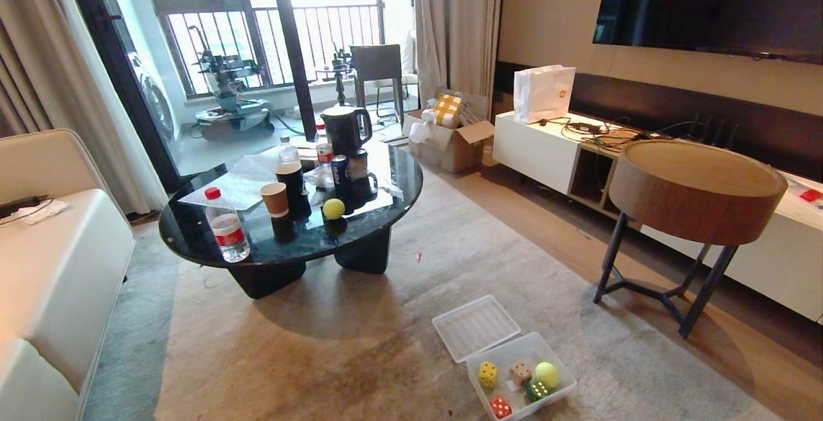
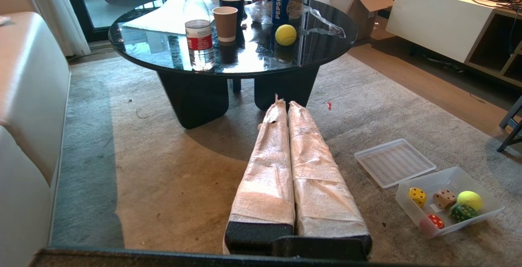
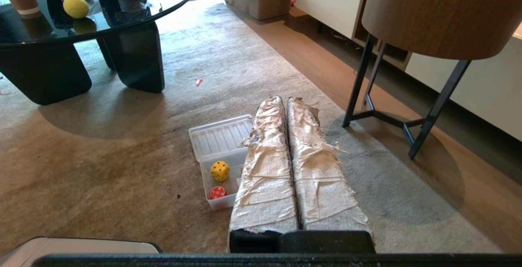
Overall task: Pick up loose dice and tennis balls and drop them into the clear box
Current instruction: Pick up the ball on the table
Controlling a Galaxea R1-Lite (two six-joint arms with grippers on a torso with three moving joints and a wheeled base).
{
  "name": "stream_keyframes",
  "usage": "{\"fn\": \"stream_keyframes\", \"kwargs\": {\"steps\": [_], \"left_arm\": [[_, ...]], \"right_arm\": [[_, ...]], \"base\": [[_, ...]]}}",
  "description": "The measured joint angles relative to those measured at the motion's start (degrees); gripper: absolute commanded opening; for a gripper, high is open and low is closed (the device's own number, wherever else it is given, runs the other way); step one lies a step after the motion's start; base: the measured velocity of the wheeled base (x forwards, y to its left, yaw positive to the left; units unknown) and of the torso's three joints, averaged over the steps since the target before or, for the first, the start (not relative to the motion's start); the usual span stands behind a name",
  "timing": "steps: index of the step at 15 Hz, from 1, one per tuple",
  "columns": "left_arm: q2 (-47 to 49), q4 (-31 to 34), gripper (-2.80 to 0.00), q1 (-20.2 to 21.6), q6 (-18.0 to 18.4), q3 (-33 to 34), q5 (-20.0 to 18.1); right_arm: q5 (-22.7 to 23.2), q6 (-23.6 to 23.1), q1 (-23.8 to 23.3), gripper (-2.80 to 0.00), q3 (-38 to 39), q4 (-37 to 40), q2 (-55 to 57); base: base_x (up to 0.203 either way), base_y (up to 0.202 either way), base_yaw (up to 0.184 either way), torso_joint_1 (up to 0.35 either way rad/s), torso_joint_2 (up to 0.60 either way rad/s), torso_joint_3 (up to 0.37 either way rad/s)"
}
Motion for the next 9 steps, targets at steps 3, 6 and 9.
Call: {"fn": "stream_keyframes", "kwargs": {"steps": [3,6,9], "left_arm": [[0.00,0.00,-2.80,0.00,0.00,0.00,0.00],[0.00,-0.06,-2.80,0.00,0.00,0.00,0.00],[0.00,0.03,-2.80,0.00,-0.02,0.00,0.00]], "right_arm": [[0.01,0.00,0.00,-2.80,0.00,0.00,0.00],[0.00,0.01,-0.02,-2.80,0.00,0.00,0.00],[-0.09,0.20,0.00,-2.80,0.00,-0.05,0.00]], "base": [[0.000,0.000,0.000,0.000,0.00,0.000],[0.001,-0.002,0.058,0.005,0.00,0.003],[0.002,-0.007,0.160,0.000,0.00,0.002]]}}
